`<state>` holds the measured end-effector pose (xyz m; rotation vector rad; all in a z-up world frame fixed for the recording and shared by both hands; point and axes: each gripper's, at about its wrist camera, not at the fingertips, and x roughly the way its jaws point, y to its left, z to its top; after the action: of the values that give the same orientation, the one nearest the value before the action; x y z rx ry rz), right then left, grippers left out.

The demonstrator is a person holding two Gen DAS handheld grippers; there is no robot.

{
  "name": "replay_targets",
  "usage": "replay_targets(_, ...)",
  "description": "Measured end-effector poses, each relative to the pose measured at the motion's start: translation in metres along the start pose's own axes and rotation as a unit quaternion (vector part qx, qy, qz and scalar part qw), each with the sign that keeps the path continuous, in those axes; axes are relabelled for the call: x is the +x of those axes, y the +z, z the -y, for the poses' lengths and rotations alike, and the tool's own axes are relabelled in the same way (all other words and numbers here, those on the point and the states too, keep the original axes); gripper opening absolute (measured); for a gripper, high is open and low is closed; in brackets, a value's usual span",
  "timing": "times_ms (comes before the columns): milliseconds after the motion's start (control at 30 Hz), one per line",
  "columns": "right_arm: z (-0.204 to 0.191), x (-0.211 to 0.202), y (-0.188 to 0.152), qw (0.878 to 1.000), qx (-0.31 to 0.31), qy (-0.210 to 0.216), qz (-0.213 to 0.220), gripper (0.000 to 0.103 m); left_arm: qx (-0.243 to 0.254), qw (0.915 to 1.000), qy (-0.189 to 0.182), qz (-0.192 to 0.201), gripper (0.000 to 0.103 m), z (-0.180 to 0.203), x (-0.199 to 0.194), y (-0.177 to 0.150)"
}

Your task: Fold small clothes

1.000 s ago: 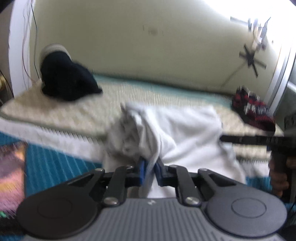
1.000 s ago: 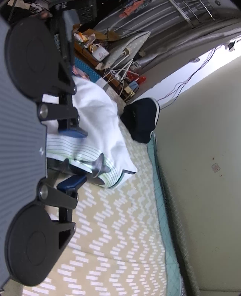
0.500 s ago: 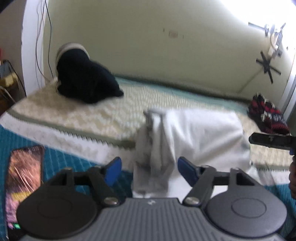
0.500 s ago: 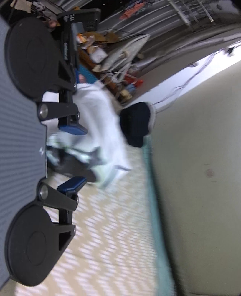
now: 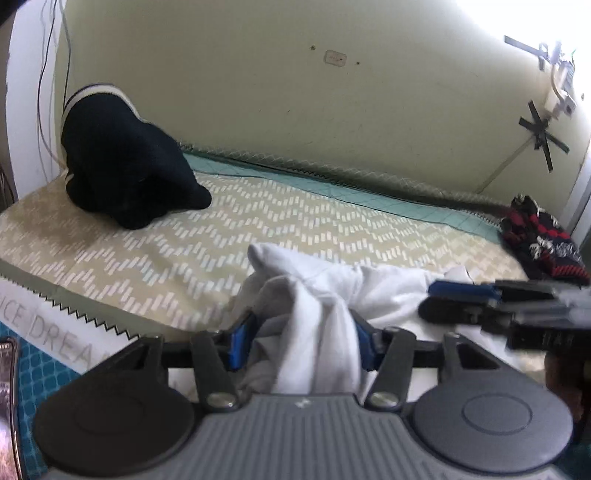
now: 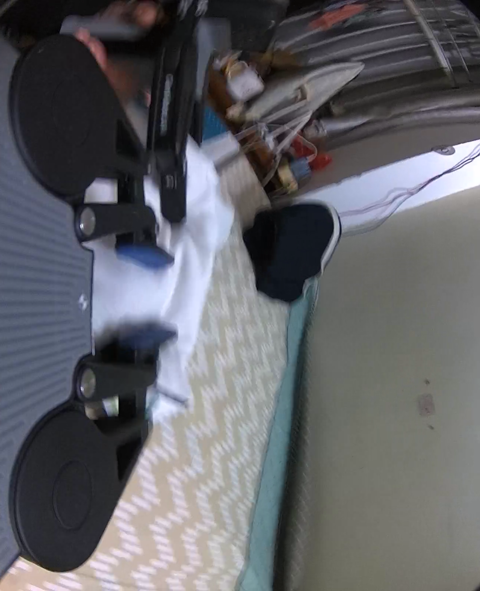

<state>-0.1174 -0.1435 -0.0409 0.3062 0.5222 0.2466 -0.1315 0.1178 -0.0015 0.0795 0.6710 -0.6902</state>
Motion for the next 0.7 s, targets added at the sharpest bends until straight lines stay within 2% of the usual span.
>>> replay_targets(67,0.008,-0.001,0.003,0.999,0.042,0.009,-0.003,0.016,-0.002,1.0000,0.001,0.004,0.054,0.000,-0.001,-0.004)
replay_targets(167,0.006,-0.003,0.002,0.999,0.041,0.009,-0.004,0.017,-0.013,0.9999,0.002,0.003,0.056,0.000,-0.009,-0.006)
replay_targets(200,0.006,-0.005,0.004,0.999,0.046,0.008,-0.003,0.018,-0.015,0.9999,0.001,0.002,0.061,-0.002,-0.011,-0.006)
replay_targets(267,0.003,-0.014,0.006,0.998,0.053,0.016,0.006,0.031,-0.014,0.9998,-0.001,0.010,0.070,-0.002,-0.026,-0.012)
replay_targets(300,0.002,-0.021,0.007,0.998,0.053,0.024,0.016,0.045,-0.013,0.9998,0.002,0.017,0.076,-0.002,-0.034,-0.016)
replay_targets(333,-0.004,-0.027,0.011,0.998,0.049,0.031,0.025,0.060,-0.014,0.9997,0.003,0.022,0.076,-0.002,-0.042,-0.020)
replay_targets(367,-0.009,-0.035,0.011,0.998,0.041,0.036,0.031,0.060,-0.018,0.9996,0.003,0.022,0.076,-0.003,-0.049,-0.024)
replay_targets(467,-0.025,-0.030,0.022,0.998,0.015,0.056,0.031,0.055,-0.031,0.9994,0.000,0.017,0.063,-0.006,-0.066,-0.040)
replay_targets(533,-0.035,-0.016,0.029,0.997,0.003,0.073,0.018,0.048,-0.037,0.9993,-0.005,0.003,0.032,-0.006,-0.068,-0.047)
replay_targets(600,-0.045,0.007,0.033,0.996,-0.003,0.089,-0.002,0.041,-0.040,0.9991,0.004,-0.015,0.014,-0.008,-0.065,-0.052)
replay_targets(633,-0.048,0.019,0.034,0.995,-0.002,0.095,-0.015,0.036,-0.042,0.9988,0.009,-0.025,0.012,-0.010,-0.062,-0.054)
replay_targets(700,-0.052,0.043,0.033,0.995,0.004,0.093,-0.047,0.033,-0.053,0.9982,0.004,-0.028,0.010,-0.015,-0.061,-0.058)
